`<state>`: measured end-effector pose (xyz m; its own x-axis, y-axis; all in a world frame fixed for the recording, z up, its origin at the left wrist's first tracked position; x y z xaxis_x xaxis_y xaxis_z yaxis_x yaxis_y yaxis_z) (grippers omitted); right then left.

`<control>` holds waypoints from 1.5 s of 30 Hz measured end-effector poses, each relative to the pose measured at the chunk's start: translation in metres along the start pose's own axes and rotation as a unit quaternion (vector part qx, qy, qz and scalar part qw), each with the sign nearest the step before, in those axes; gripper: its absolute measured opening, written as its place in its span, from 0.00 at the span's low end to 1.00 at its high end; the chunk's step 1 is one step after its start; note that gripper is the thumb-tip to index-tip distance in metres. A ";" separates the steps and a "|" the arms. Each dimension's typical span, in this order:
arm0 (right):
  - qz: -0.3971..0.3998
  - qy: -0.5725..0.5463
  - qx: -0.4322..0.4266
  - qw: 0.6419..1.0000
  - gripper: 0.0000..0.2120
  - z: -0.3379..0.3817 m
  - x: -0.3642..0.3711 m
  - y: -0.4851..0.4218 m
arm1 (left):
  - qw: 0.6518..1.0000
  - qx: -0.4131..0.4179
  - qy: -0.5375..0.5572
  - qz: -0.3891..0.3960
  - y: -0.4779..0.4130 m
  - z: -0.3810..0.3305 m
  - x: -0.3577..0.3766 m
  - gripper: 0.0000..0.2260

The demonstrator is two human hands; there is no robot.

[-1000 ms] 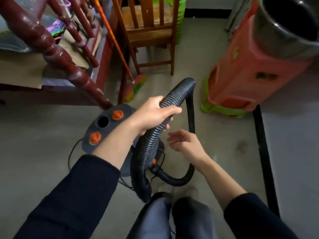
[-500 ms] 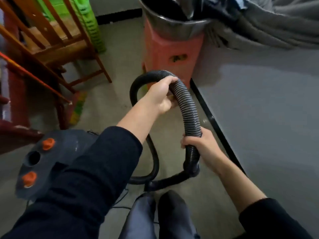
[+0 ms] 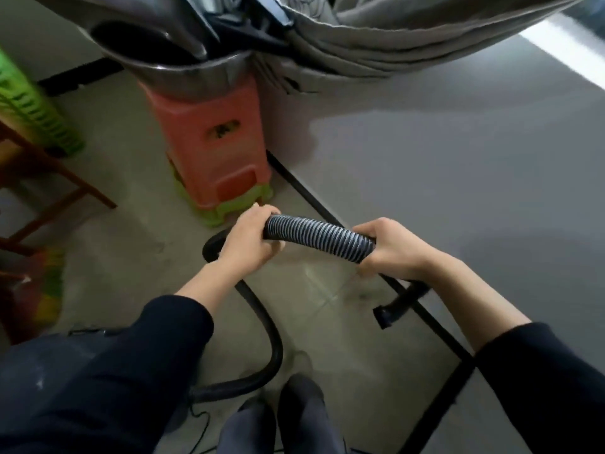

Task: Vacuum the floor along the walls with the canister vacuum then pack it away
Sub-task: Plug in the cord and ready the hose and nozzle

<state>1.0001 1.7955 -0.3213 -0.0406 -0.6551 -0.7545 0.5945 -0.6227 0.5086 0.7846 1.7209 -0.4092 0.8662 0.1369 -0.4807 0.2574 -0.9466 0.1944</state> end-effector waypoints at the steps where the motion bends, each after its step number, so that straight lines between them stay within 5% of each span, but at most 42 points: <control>1: -0.033 0.064 0.004 0.997 0.08 -0.008 -0.009 0.001 | 1.000 -0.004 0.006 0.000 -0.002 -0.004 0.007 0.14; 5: -0.197 0.266 0.041 0.943 0.14 -0.042 -0.032 0.003 | 0.995 -0.035 0.068 0.063 -0.006 -0.018 0.031 0.11; 8: -0.254 0.105 0.197 0.941 0.24 -0.077 -0.015 0.000 | 0.983 -0.056 0.157 0.079 -0.012 -0.022 0.040 0.12; 10: -0.235 -0.161 0.294 0.912 0.23 -0.090 0.009 0.001 | 0.975 -0.056 0.180 0.114 -0.013 -0.030 0.048 0.13; 11: -0.215 -0.334 0.320 0.860 0.20 -0.092 0.019 0.001 | 0.973 -0.050 0.174 0.142 -0.011 -0.035 0.053 0.13; 13: -0.174 -0.639 0.301 0.686 0.18 -0.094 0.028 -0.001 | 0.966 -0.038 0.148 0.207 -0.002 -0.044 0.065 0.13; 14: -0.177 -0.712 0.280 0.619 0.20 -0.095 0.026 -0.002 | 0.961 -0.030 0.137 0.238 0.004 -0.048 0.071 0.12; 15: -0.180 -0.734 0.271 0.597 0.21 -0.097 0.023 -0.002 | 0.956 -0.023 0.129 0.263 0.011 -0.050 0.078 0.11; 19: -0.174 -0.651 0.287 0.681 0.11 -0.095 0.020 0.002 | 0.926 -0.015 0.141 0.351 0.035 -0.047 0.093 0.11; 24: -0.181 -0.674 0.214 0.684 0.06 -0.072 0.011 0.019 | 0.926 -0.028 0.083 0.368 0.051 -0.015 0.076 0.10; 26: -0.172 -0.685 0.179 0.685 0.06 -0.059 0.006 0.026 | 0.952 -0.011 0.077 0.297 0.056 -0.007 0.061 0.11; 29: -0.190 -0.691 0.135 0.685 0.10 -0.045 -0.007 0.033 | 0.991 0.095 0.041 0.086 0.059 -0.011 0.028 0.19; 32: -0.202 -0.696 0.083 0.684 0.12 -0.029 -0.026 0.037 | 0.976 0.196 0.015 -0.091 0.050 -0.033 -0.004 0.20; 34: -0.222 -0.699 0.057 0.678 0.15 -0.023 -0.038 0.040 | 0.969 0.200 0.036 -0.140 0.038 -0.056 -0.020 0.16; 38: -0.285 -0.791 0.045 0.540 0.27 -0.036 -0.049 0.041 | 0.972 0.189 0.135 -0.035 0.013 -0.107 -0.039 0.11; 43: -0.375 -0.864 0.050 0.331 0.14 -0.050 -0.039 0.047 | 0.956 0.090 0.177 0.215 0.004 -0.144 -0.036 0.16; 45: -0.407 -0.867 0.030 0.287 0.13 -0.053 -0.045 0.054 | 0.950 0.044 0.151 0.270 0.003 -0.142 -0.033 0.13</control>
<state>1.0770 1.8136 -0.2820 -0.5159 0.5218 0.6794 -0.1910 -0.8432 0.5025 0.8172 1.7549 -0.2712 0.9486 -0.3104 -0.0610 -0.2847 -0.9218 0.2632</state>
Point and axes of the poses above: each hand's wrist, its own y-axis away from the middle knuckle, its own x-axis out of the palm, z = x × y, the point moved 3 cm from there along -y, towards the middle knuckle, and after that the axes turned 13 degrees about y, right-handed, at the moved point
